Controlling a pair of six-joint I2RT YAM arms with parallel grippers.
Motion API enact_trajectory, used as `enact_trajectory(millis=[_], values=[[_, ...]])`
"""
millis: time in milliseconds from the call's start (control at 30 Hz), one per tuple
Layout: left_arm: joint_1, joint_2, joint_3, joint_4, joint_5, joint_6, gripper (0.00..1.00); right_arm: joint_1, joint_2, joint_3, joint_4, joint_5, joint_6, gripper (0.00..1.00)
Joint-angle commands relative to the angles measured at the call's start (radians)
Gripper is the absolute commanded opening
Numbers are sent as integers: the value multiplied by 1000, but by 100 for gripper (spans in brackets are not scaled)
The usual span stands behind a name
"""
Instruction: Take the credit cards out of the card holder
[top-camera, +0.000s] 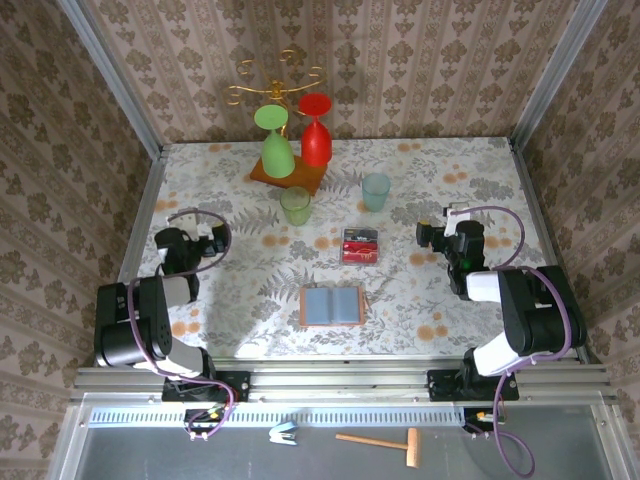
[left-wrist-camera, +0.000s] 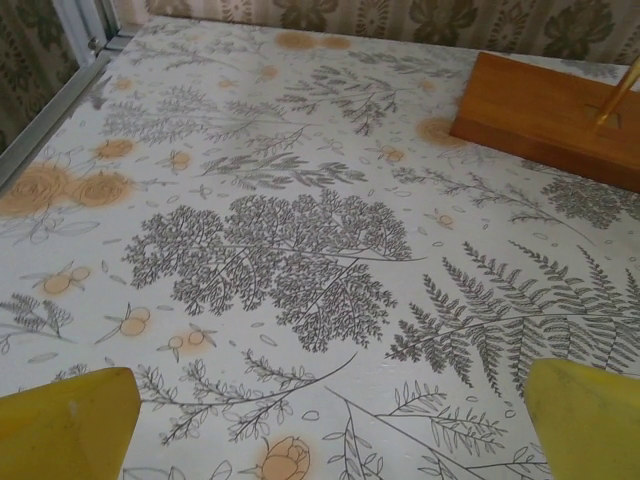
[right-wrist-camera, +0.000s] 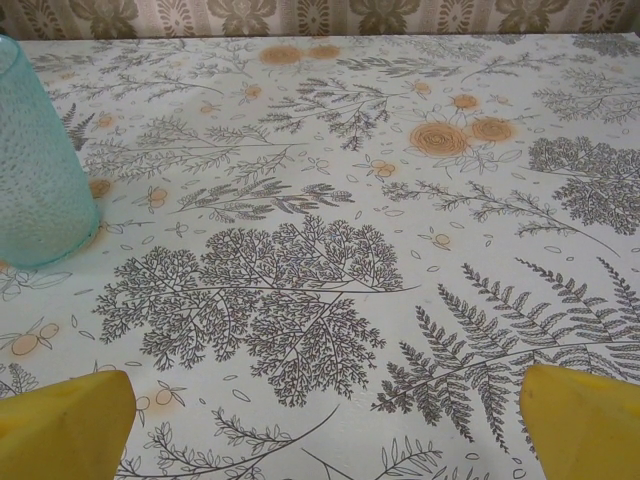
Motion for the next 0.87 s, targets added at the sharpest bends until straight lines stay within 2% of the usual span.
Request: enact_trajectory(millis=[0, 100, 167, 267, 333, 367, 467, 833], values=[[-25, 11, -19, 85, 7, 51, 100, -1, 4, -3, 38, -6, 8, 100], [-59, 34, -39, 138, -49, 70, 100, -2, 4, -3, 37, -7, 8, 100], [-67, 96, -70, 267, -74, 72, 100, -2, 4, -3, 38, -6, 8, 100], [-67, 86, -56, 216, -90, 68, 100, -2, 4, -2, 38, -6, 8, 100], [-88, 82, -11, 120, -75, 103, 100, -2, 4, -2, 39, -6, 8, 100], [-109, 83, -2, 106, -111, 120, 100, -2, 4, -3, 39, -6, 8, 100], [-123, 82, 1, 100, -158, 121, 100, -1, 4, -2, 37, -6, 7, 100], [-124, 80, -4, 107, -164, 121, 100, 0, 3, -5, 41, -3, 8, 100]])
